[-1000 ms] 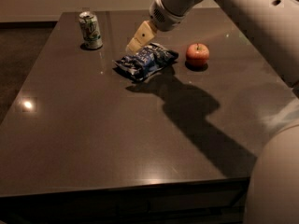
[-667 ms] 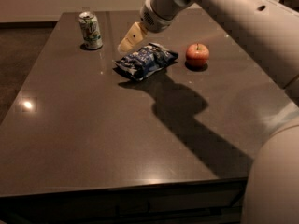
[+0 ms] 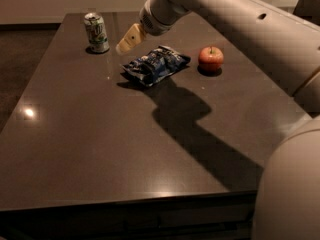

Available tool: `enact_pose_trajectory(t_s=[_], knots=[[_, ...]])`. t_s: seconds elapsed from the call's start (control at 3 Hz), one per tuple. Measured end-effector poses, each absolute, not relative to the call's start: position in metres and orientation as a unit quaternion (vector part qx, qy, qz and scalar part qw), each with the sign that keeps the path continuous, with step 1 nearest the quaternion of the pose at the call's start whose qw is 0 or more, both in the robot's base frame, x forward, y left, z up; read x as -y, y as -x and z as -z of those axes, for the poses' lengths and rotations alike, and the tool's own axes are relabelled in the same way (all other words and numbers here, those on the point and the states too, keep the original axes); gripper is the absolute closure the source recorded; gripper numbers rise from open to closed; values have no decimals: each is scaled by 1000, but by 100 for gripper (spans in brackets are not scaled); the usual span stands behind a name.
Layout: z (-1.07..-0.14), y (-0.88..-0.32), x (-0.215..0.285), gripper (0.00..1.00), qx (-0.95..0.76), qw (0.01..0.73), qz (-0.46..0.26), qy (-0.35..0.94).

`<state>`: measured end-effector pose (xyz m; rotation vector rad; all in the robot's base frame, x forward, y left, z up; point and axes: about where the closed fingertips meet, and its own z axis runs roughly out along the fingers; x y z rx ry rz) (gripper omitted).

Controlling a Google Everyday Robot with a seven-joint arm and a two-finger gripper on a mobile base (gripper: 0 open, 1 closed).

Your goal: Knock 7up can over

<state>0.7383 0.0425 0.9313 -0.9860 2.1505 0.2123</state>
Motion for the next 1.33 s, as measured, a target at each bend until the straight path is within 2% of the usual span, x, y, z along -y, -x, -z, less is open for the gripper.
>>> enact_pose_trajectory(t_s=[1.33], knots=[[-899,-832,-112,0,-840,432,-104,313]])
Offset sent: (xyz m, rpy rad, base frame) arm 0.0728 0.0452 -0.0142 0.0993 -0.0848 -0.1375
